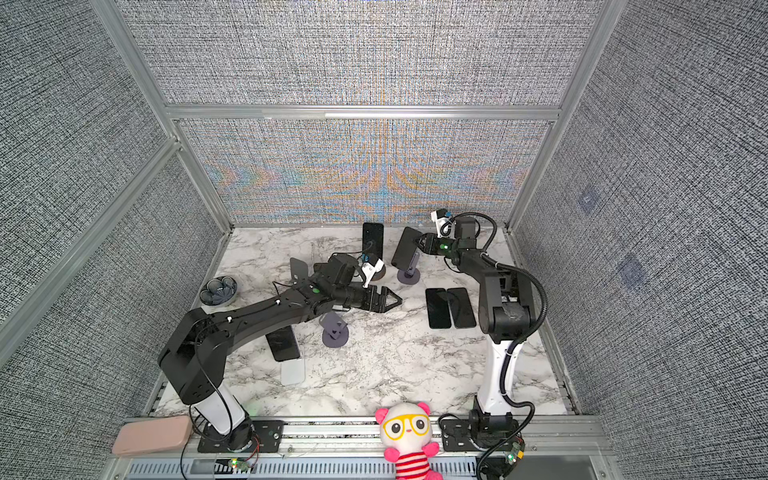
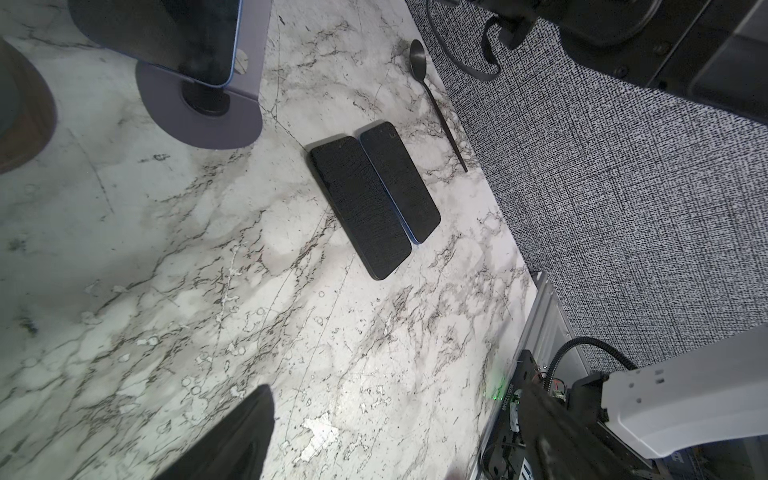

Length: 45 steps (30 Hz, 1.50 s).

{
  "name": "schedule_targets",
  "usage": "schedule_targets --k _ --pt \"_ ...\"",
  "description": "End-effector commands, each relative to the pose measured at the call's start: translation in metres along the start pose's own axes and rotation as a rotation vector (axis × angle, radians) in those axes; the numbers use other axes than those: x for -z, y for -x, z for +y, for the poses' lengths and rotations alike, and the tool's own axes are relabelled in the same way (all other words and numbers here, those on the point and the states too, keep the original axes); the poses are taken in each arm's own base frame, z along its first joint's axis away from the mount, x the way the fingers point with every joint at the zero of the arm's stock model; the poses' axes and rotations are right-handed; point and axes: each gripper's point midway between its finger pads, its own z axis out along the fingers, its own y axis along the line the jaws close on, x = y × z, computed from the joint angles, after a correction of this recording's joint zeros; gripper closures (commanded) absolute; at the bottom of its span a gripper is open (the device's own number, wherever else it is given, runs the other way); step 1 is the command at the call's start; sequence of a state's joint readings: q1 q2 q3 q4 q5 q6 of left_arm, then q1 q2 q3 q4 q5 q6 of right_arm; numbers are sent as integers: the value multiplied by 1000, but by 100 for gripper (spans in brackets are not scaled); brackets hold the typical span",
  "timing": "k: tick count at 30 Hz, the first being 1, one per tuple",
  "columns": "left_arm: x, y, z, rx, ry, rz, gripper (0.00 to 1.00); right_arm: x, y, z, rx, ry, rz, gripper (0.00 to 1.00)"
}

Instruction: Remove the phone from the phone stand

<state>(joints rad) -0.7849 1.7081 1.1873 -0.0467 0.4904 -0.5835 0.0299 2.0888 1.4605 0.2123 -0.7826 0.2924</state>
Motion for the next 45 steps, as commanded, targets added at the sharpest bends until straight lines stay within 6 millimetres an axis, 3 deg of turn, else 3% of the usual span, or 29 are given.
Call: schedule_targets --k 1,3,9,15,24,32,35,38,42,45 --pt "-2 3 -2 -14 -11 -4 8 2 7 5 20 14 -19 69" --pt "-3 3 -1 -14 -9 -3 8 3 8 6 23 14 -21 77" --pt "-3 4 -1 -18 -6 -1 8 15 15 15 37 15 -22 80" --pt "-4 7 -1 -27 -1 0 8 29 23 28 57 15 -19 90" --pt "-3 7 0 -28 8 -3 8 38 13 16 20 -56 4 90" --pt "11 16 -3 -70 52 -39 7 50 -5 7 23 -311 86 88" --pt "21 22 -7 -95 70 -73 8 49 -15 13 44 -363 128 82" --pt "30 23 -6 -119 101 -82 8 48 -21 15 56 -382 153 63" --pt "41 21 -7 -143 122 -88 7 40 -25 14 10 -287 179 44" --pt "43 18 -5 -142 122 -95 7 31 -30 14 -9 -173 209 40"
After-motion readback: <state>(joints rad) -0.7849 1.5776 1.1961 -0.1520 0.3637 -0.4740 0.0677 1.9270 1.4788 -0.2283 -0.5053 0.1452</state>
